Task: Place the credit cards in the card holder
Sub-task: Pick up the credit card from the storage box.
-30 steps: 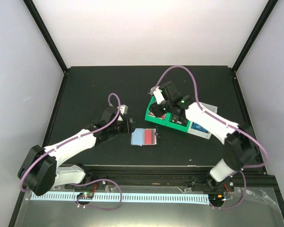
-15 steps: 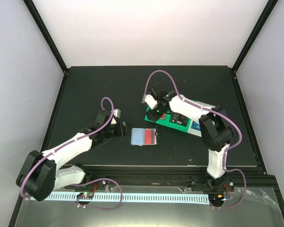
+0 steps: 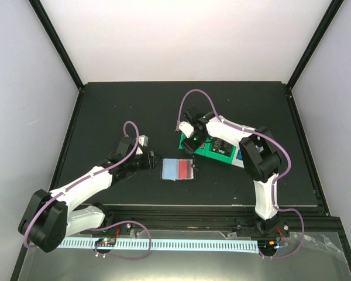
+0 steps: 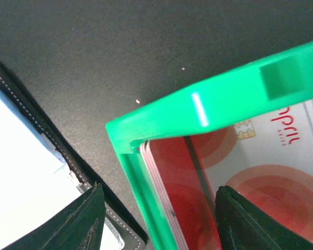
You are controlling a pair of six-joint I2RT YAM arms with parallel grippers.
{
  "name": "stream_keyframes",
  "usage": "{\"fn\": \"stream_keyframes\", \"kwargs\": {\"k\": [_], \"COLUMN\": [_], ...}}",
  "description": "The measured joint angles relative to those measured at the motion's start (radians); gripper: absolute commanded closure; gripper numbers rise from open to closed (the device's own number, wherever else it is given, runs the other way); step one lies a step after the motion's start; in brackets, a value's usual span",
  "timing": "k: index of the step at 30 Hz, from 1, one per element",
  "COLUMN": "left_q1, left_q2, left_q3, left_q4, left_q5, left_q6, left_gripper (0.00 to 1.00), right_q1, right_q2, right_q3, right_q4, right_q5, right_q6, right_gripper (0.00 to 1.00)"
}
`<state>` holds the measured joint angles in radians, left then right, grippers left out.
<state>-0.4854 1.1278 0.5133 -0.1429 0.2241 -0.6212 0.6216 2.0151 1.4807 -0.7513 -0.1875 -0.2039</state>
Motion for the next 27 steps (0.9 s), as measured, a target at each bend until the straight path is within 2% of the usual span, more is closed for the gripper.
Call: {"fn": "stream_keyframes", "kwargs": {"k": [8,27], "left_q1": [0.0,0.0], "left_q2": [0.0,0.032], "left_q3": [0.0,0.0], "left_q4": [0.0,-0.002], "left_q5": [0.0,0.0], "left_q6": [0.0,0.011], "left_gripper": [0.41,0.42], "right_q1": [-0.008,-0.041], "right_q2": [0.0,-0.002], "right_q3": [0.0,0.0], "right_q4": [-0.02,-0.035], "right_q5": [-0.051,-0.133], "right_q6": [-0.005,-0.01], "right_gripper": [0.48,0.56]}}
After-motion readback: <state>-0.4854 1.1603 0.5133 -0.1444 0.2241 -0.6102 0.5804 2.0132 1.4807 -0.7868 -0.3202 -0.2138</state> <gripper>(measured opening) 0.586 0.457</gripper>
